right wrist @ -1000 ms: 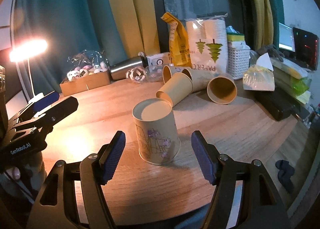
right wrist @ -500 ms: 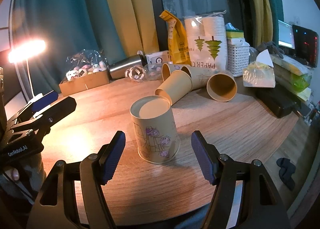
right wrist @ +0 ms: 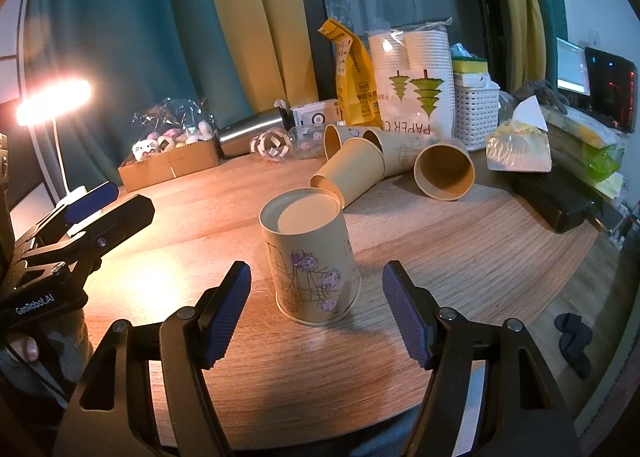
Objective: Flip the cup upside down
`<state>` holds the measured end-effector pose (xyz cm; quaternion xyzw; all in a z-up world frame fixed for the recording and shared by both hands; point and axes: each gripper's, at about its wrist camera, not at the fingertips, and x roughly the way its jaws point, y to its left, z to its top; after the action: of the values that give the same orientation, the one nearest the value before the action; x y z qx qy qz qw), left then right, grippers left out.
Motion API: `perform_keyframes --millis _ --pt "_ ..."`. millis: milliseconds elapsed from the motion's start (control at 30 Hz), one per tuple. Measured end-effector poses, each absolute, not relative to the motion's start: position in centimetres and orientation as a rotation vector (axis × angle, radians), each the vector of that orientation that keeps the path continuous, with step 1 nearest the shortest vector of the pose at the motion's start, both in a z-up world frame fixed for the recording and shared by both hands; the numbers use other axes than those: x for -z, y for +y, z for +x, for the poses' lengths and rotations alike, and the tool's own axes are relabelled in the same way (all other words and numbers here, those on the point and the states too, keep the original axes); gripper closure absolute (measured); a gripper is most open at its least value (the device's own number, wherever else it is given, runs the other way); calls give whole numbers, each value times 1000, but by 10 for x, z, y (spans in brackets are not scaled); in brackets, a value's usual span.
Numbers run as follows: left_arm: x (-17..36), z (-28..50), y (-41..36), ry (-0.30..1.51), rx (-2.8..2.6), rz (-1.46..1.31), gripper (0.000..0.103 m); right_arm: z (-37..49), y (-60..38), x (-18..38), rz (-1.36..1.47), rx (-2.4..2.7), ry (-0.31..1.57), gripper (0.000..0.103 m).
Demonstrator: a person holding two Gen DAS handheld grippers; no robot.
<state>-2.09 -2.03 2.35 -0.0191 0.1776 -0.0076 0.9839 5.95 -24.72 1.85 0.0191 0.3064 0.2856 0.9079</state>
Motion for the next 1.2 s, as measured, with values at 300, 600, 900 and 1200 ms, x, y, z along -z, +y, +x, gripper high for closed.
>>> perform_keyframes --millis 300,600,900,1200 --pt "-23 -20 -22 360 17 -38 6 59 -246 -18 40 -589 633 31" --pt "-23 -20 -22 360 18 -37 6 59 -247 -18 40 -591 633 31" --pt "-23 -20 -22 360 19 -37 6 58 -246 -18 40 -591 634 31" --pt "-22 -19 -25 361 20 -35 6 58 -246 -18 41 -592 633 31"
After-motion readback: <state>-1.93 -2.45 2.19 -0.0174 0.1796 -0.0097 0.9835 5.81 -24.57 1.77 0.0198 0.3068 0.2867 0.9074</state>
